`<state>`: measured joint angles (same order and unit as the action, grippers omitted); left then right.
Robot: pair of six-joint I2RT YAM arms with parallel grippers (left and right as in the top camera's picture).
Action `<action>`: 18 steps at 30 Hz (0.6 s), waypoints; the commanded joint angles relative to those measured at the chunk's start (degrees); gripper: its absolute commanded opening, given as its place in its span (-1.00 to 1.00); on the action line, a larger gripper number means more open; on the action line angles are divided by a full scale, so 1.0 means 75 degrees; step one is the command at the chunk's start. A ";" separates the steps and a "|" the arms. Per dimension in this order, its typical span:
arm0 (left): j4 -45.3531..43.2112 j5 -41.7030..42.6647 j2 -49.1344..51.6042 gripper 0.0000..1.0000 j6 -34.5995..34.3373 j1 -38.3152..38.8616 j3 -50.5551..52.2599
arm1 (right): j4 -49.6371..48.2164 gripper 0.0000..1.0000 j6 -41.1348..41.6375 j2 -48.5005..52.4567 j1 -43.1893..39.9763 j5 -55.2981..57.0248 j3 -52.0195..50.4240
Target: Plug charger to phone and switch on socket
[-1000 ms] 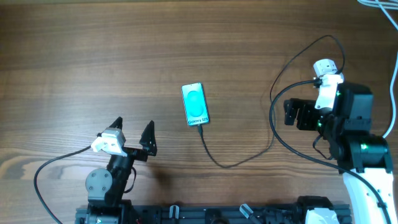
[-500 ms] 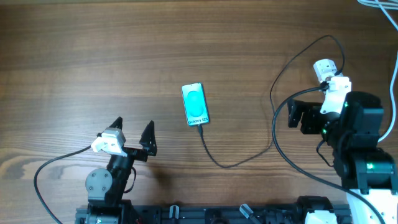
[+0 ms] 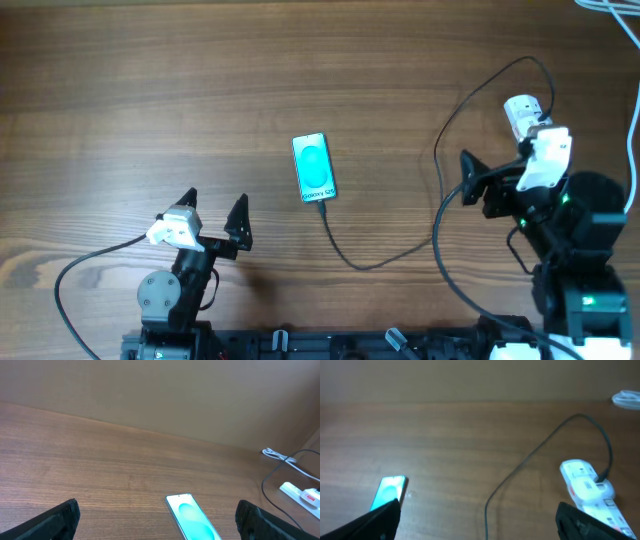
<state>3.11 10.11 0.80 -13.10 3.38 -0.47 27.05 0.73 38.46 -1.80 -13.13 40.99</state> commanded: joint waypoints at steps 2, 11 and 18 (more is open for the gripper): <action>0.0067 -0.0076 -0.0064 1.00 0.0117 -0.0052 0.0020 | -0.1256 0.99 -0.0070 -0.0705 0.0012 -0.0871 -0.1472; 0.0070 -0.0076 -0.0064 1.00 0.0117 -0.0052 0.0020 | -0.3663 1.00 -0.0099 -0.1900 0.0012 -0.0653 -0.3028; 0.0067 -0.0076 -0.0064 1.00 0.0117 -0.0052 0.0020 | -0.6050 1.00 -0.0102 -0.2664 0.0012 -0.0653 -0.3596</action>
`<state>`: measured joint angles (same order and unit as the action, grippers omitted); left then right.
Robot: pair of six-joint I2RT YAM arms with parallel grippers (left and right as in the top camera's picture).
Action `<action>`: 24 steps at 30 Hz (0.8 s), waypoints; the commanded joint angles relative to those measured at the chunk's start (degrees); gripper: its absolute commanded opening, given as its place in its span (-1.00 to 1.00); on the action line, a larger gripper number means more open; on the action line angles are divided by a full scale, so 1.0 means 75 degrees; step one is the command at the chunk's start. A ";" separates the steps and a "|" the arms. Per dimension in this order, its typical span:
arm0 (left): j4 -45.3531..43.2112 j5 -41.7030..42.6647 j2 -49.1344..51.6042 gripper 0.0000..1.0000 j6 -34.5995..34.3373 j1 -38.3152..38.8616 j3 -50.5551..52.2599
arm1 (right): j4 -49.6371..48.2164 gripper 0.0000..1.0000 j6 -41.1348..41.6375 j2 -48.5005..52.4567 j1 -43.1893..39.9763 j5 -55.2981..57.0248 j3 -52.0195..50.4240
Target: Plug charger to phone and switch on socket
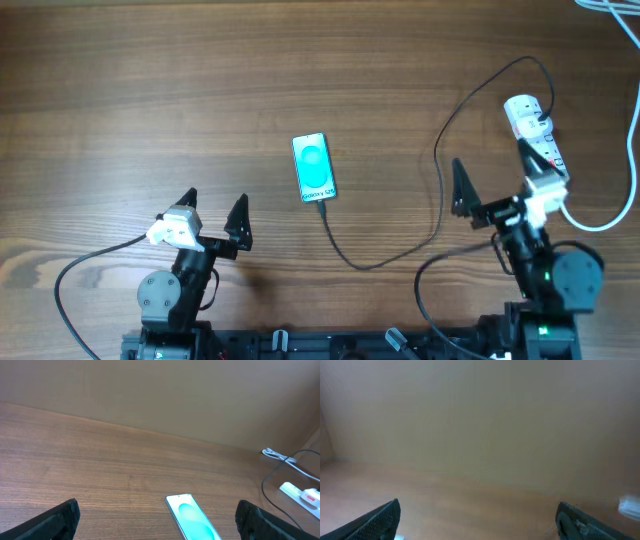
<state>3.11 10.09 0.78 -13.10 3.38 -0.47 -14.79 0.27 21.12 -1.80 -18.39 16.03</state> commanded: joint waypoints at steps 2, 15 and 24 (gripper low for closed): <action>0.0067 -0.0073 -0.0061 1.00 0.0117 -0.0052 0.0020 | -0.0889 0.99 -0.0038 -0.0565 0.0012 0.0050 -0.0460; 0.0067 -0.0073 -0.0061 1.00 0.0117 -0.0052 0.0020 | -0.1626 1.00 -0.0041 -0.2084 0.0105 0.0047 -0.1894; 0.0067 -0.0073 -0.0061 1.00 0.0117 -0.0052 0.0020 | 0.0632 0.99 -0.0230 -0.2792 0.0119 0.0131 -0.2101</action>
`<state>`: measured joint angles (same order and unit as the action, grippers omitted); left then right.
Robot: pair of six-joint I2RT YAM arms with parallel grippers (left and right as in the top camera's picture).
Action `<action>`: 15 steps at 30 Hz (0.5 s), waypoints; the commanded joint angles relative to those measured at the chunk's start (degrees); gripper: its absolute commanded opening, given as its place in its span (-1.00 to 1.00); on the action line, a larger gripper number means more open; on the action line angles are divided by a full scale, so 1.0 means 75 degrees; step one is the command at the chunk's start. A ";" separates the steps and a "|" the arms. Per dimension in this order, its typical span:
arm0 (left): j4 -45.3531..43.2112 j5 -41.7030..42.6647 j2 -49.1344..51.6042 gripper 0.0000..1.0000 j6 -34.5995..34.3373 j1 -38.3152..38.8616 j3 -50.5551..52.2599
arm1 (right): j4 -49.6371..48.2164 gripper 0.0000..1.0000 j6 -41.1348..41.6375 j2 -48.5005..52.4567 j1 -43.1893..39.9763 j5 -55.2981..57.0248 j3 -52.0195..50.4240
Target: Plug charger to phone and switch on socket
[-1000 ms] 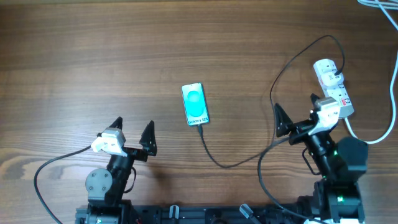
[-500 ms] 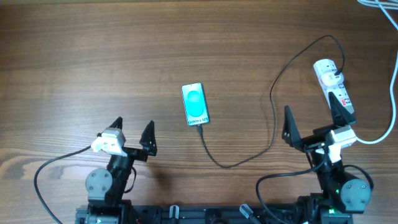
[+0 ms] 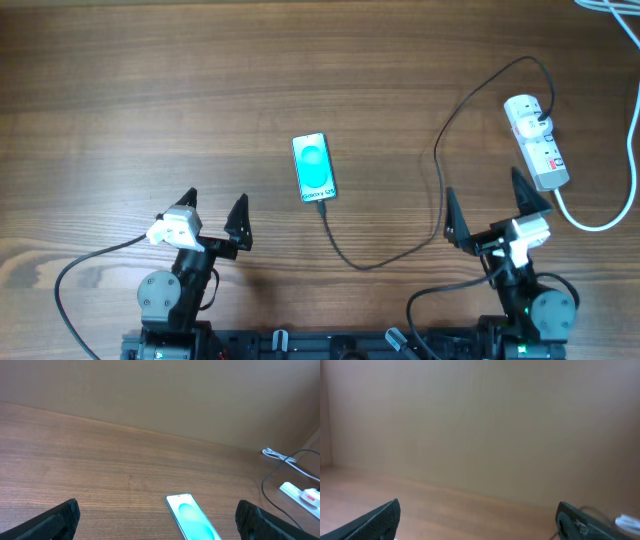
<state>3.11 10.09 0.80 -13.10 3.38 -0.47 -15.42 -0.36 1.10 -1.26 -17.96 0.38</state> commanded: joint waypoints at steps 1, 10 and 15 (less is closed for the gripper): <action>0.0070 -0.0073 -0.0064 1.00 0.0117 -0.0052 0.0020 | 0.1174 1.00 -0.0152 -0.0122 0.0047 0.0073 -0.0015; 0.0070 -0.0073 -0.0064 1.00 0.0117 -0.0052 0.0020 | 0.1894 0.99 -0.0152 -0.0122 0.0076 0.0189 -0.0012; 0.0070 -0.0073 -0.0064 1.00 0.0117 -0.0052 0.0020 | 0.1897 1.00 -0.0154 -0.0122 0.0076 0.0356 -0.0012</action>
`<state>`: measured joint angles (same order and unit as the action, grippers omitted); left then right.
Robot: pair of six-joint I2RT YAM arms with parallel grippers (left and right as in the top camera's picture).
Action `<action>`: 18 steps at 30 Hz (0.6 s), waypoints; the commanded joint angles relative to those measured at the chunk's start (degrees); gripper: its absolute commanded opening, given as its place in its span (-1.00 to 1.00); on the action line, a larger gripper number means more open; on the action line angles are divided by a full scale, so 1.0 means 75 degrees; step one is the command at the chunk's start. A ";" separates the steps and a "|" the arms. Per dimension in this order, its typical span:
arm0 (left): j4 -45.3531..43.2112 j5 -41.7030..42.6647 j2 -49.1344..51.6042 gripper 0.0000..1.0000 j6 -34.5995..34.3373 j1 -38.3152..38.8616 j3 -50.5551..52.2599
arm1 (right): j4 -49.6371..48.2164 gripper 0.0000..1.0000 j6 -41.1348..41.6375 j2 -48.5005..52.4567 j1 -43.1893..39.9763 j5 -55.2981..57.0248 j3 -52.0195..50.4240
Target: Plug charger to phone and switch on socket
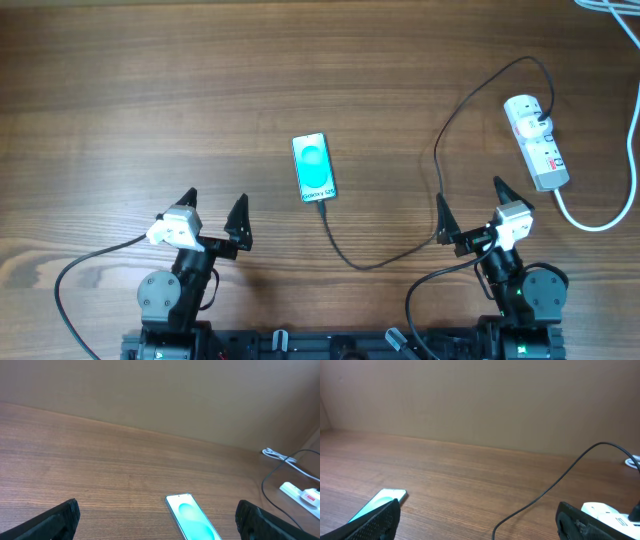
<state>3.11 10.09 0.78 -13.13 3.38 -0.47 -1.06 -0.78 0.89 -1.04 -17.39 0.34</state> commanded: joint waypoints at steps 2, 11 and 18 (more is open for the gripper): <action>0.0067 -0.0073 -0.0061 1.00 0.0119 -0.0052 0.0020 | -0.0012 0.99 -0.0099 -0.0093 0.0044 0.0391 -0.0006; 0.0070 -0.0073 -0.0061 1.00 0.0119 -0.0052 0.0020 | 0.0006 1.00 -0.0079 -0.0093 0.0044 0.0516 -0.0006; 0.0067 -0.0073 -0.0061 1.00 0.0119 -0.0052 0.0020 | 0.0003 0.99 -0.0076 -0.0093 0.0044 0.0516 -0.0006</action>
<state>3.11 10.09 0.78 -13.10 3.38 -0.47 -0.86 -0.80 0.89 -1.04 -14.50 0.34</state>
